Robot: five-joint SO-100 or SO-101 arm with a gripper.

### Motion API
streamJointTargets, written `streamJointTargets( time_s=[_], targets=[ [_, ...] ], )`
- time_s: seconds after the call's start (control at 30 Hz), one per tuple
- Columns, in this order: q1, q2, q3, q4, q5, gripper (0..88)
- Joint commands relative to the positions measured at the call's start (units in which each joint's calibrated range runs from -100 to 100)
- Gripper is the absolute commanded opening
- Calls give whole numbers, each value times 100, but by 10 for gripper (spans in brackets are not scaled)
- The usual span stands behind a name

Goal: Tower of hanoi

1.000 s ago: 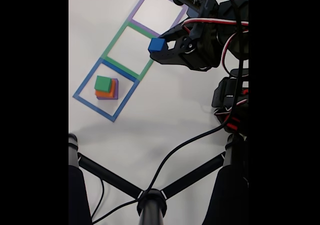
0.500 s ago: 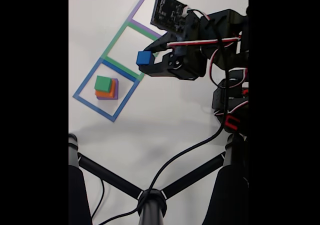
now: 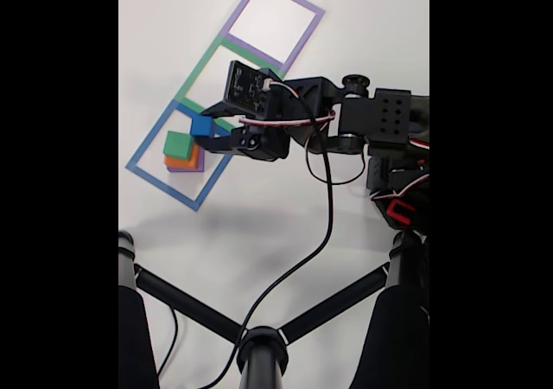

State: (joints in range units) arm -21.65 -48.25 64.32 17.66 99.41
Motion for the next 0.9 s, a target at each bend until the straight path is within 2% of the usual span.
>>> streamJointTargets(
  time_s=[0.0,0.13,0.4,0.87],
  targets=[
    [-57,322,297,-1130,59,29],
    [-65,818,552,-2045,59,28],
    [-42,1868,497,-3219,59,31],
    [-73,3014,15,-4101,59,33]
  ],
)
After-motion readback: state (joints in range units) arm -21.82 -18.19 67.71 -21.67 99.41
